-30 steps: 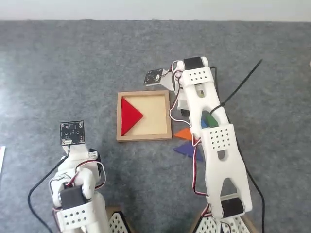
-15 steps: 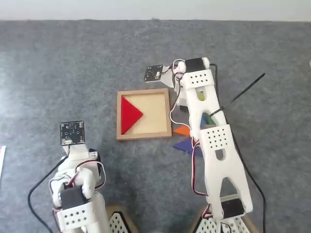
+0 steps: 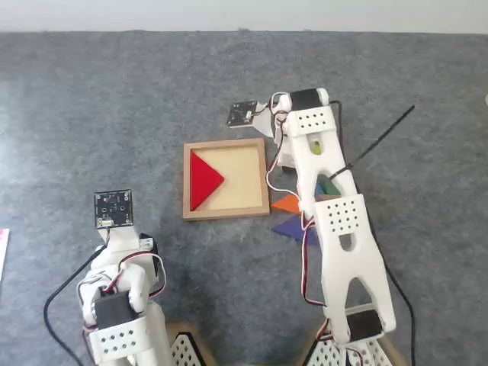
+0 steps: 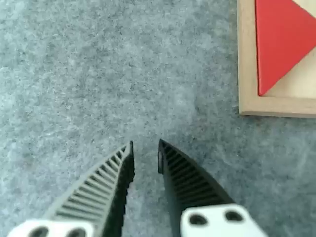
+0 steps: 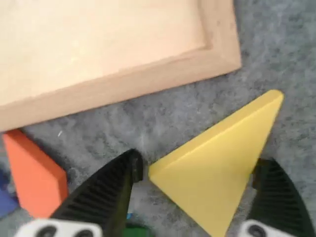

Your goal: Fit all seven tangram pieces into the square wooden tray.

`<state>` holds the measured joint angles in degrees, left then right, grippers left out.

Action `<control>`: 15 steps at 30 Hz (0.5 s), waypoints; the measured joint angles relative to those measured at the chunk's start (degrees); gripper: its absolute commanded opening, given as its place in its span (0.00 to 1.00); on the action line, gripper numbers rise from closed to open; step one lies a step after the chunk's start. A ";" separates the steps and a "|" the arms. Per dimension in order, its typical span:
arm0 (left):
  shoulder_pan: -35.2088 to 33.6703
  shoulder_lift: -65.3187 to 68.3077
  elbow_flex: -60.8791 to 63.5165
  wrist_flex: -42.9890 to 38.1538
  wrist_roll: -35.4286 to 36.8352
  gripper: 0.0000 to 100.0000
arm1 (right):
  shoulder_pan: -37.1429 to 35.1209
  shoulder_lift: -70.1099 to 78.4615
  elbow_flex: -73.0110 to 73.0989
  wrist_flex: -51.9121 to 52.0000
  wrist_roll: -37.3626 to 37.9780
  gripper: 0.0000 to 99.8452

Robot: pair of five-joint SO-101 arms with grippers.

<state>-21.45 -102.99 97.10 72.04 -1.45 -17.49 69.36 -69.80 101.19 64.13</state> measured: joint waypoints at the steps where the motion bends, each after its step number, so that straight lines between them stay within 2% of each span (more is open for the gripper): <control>1: 0.00 0.00 0.00 0.00 0.00 0.08 | -0.18 -2.11 3.08 0.00 0.00 0.23; 6: 0.00 0.00 0.00 0.00 0.00 0.08 | -0.18 -8.97 13.27 -0.09 0.53 0.24; 15: 0.00 0.00 0.00 0.00 0.00 0.08 | -0.26 -9.85 13.98 -0.09 0.70 0.22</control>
<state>-21.45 -102.99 97.10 72.04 -1.45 -17.76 59.52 -55.82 101.10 64.84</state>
